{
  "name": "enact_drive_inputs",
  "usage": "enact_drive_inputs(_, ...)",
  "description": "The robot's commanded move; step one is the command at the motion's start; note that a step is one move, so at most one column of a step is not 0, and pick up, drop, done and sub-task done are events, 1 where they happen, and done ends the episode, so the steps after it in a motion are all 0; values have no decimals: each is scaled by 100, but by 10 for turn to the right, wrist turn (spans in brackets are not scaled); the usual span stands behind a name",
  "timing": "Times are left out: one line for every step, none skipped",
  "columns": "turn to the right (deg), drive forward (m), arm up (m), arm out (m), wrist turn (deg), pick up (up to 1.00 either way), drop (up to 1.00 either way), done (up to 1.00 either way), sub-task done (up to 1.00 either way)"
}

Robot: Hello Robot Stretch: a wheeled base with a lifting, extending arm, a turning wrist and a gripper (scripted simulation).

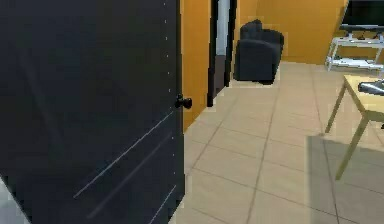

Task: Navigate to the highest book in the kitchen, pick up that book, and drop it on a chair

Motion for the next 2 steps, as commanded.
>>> enact_drive_inputs(270,0,0,0,0,0,0,0,0)
enact_drive_inputs(0,100,0,0,0,0,0,0,0)
